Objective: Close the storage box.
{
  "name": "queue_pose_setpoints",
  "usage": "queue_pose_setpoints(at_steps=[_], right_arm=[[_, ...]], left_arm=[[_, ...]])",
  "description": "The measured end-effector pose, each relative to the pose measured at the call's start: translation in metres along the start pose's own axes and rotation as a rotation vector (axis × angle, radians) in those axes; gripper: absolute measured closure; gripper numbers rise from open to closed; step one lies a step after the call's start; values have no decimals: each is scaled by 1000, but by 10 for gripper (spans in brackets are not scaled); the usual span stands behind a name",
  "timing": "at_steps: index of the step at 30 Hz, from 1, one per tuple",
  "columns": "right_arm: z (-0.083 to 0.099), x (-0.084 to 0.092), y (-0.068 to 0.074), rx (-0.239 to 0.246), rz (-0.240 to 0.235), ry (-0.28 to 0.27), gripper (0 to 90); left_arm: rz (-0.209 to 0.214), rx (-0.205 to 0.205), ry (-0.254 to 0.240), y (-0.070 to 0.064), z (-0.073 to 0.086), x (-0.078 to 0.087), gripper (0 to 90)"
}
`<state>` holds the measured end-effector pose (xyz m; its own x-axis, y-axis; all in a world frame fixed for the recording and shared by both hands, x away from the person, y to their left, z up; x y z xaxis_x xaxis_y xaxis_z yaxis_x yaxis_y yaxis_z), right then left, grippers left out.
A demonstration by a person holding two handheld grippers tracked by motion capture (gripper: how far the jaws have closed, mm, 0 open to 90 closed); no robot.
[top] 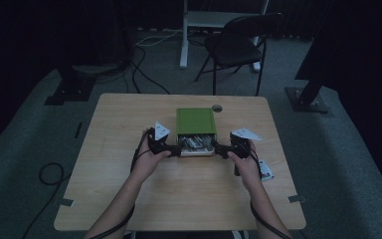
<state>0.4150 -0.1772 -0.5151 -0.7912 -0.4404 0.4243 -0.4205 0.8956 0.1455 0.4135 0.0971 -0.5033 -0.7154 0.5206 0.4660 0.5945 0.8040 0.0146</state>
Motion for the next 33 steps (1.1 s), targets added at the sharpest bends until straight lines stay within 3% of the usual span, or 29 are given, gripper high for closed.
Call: queue_pose_setpoints(at_steps=[7, 33], right_arm=[[1, 6, -4, -3, 8, 3, 106], [19, 22, -7, 31, 15, 24, 106]], left_arm=[[-9, 8, -29, -2, -1, 7, 41], [-25, 4, -17, 1, 19, 26, 37]])
Point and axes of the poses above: each handheld gripper's, and its own axes: x roughly backward along the jaws, z roughly out of its underside, y roughly to its left, the point moved 2 cm from there along -x, roughly forward along the jaws, and after that the axes turned 2 degrees about z, right-handed, at the moved point
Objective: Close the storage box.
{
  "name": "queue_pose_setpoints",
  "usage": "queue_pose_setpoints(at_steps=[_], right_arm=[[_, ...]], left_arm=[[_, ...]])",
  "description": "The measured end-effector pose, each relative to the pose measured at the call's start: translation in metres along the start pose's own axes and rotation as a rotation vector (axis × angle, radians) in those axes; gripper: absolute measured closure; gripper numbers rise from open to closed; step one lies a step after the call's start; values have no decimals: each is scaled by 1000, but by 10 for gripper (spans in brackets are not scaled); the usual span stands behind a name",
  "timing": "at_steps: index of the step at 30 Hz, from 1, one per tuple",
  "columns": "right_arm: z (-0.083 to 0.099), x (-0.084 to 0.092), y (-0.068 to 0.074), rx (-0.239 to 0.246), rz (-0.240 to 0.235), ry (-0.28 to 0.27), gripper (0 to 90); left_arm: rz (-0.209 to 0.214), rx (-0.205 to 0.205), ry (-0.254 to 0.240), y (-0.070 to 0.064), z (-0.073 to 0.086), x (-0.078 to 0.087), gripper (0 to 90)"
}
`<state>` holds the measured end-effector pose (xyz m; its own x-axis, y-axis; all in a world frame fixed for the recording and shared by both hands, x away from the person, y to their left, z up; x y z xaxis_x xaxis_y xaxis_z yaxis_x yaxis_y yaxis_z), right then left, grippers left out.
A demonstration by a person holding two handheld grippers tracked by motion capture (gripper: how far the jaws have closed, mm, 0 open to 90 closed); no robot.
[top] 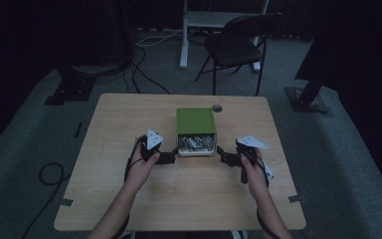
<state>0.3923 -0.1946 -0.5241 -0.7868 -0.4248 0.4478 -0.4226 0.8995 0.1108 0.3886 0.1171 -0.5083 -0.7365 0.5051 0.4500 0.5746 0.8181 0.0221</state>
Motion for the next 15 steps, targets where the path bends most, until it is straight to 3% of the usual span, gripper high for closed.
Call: queue_pose_setpoints(at_steps=[8, 15], right_arm=[[11, 6, -2, 4, -1, 19, 106], [25, 11, -6, 23, 3, 56, 106]], left_arm=[[-21, 9, 18, 4, 10, 6, 37], [-61, 23, 61, 13, 22, 14, 37]])
Point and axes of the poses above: each handheld gripper's, and its own axes: x roughly backward along the jaws, z roughly out of its underside, y roughly to its left, the point moved 2 cm from there along -x, roughly forward along the jaws, and after that the axes turned 2 degrees about z, right-handed, at the moved point
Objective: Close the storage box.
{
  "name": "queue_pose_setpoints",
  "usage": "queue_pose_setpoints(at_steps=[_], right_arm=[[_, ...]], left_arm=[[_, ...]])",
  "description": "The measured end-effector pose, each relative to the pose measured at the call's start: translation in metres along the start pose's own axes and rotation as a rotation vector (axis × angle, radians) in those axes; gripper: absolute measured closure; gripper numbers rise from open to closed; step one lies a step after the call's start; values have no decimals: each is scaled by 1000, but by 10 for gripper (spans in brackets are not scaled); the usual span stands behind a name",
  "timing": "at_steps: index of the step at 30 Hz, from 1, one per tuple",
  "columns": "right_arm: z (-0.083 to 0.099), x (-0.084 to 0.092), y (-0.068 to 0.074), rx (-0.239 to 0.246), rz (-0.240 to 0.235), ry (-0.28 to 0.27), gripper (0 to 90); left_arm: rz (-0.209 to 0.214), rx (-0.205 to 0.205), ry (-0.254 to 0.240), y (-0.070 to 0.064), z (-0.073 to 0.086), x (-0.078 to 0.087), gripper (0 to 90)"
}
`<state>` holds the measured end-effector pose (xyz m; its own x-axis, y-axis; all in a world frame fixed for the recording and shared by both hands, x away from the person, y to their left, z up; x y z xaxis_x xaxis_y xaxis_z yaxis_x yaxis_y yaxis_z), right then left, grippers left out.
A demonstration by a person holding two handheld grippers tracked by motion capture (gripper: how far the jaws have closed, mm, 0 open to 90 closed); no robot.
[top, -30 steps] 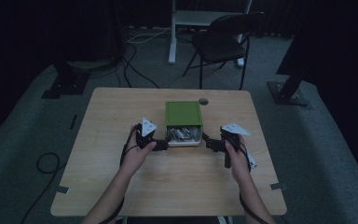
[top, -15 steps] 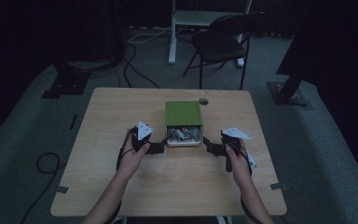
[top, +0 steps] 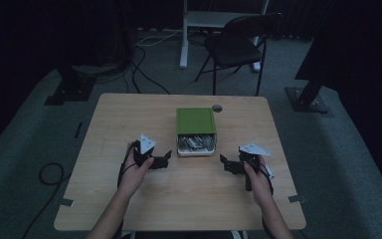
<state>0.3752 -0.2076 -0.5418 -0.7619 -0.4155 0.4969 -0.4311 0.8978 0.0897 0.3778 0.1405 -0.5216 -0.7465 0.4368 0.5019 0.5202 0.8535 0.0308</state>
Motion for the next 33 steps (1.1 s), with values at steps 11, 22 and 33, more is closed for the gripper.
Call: queue_pose_setpoints(at_steps=[11, 22, 33], right_arm=[[13, 9, 0, -2, -15, 25, 106], [26, 20, -4, 17, -20, 60, 106], [39, 34, -6, 56, -43, 107, 106]], left_arm=[[-35, 38, 16, 15, 16, 11, 37], [-87, 63, 48, 33, 34, 27, 37], [-143, 102, 61, 49, 50, 46, 37]])
Point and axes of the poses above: each handheld gripper's, and its own axes: x roughly backward along the jaws, z roughly out of its underside, y roughly to its left, the point moved 2 cm from there along -x, roughly forward along the jaws, and after that the axes turned 2 degrees about z, right-handed, at the moved point
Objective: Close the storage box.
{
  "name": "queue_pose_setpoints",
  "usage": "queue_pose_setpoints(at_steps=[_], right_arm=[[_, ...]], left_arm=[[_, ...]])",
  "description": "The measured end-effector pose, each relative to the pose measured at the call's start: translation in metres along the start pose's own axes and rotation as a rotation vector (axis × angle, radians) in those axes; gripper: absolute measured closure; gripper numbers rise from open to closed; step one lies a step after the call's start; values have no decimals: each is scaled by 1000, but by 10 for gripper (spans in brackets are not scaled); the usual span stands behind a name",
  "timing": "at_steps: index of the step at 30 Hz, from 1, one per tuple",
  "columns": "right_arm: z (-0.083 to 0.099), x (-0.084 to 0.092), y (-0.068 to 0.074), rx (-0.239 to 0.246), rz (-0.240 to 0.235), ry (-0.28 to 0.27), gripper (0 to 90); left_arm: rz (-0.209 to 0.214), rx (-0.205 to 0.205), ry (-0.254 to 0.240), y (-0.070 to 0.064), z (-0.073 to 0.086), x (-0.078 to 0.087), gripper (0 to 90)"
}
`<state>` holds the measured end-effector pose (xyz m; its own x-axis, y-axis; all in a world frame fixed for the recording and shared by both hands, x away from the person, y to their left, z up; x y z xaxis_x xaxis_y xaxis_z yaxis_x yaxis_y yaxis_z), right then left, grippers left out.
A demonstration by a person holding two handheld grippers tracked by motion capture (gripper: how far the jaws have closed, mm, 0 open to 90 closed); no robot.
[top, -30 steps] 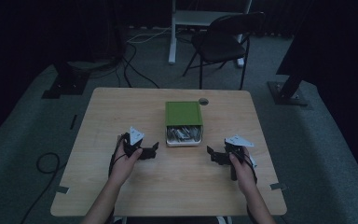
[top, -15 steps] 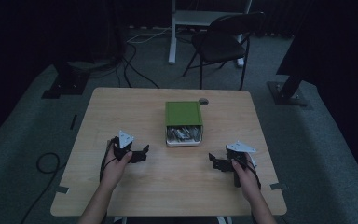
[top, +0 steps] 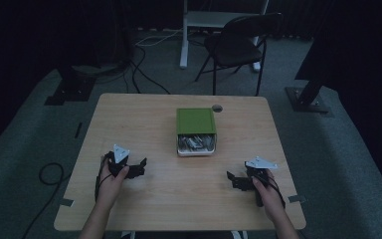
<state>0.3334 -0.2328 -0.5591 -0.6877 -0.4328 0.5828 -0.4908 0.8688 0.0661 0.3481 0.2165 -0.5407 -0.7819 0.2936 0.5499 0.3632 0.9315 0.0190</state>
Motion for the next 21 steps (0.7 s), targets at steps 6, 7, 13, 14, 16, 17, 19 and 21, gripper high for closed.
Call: queue_pose_setpoints(at_steps=[6, 7, 13, 14, 16, 17, 19, 21], right_arm=[[8, 6, -3, 0, -16, 24, 106], [9, 7, -3, 8, -19, 31, 106], [17, 7, -3, 22, -30, 65, 106], [19, 7, -3, 25, -36, 70, 106], [20, 7, -3, 26, -41, 75, 106], [22, 6, -3, 38, -49, 85, 106], [23, 6, -2, 46, -57, 100, 106], [23, 5, -1, 55, -58, 101, 106]], left_arm=[[-31, 28, 2, 12, 10, 9, 37], [-35, 32, 4, 13, 11, 10, 37], [-69, 69, 24, 26, 21, 18, 38], [-73, 73, 25, 27, 23, 19, 38], [-90, 79, 32, 32, 27, 22, 37], [-97, 78, 34, 34, 28, 23, 37], [-114, 88, 42, 38, 32, 26, 37], [-129, 100, 55, 43, 36, 29, 38]])
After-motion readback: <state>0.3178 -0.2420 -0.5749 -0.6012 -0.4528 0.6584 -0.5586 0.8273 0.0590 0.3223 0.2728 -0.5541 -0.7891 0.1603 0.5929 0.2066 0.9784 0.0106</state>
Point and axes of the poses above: each handheld gripper's, and its own axes: x roughly backward along the jaws, z roughly out of its underside, y roughly to its left, the point moved 2 cm from there along -x, roughly forward along the jaws, and after that the axes turned 2 degrees about z, right-handed, at the moved point
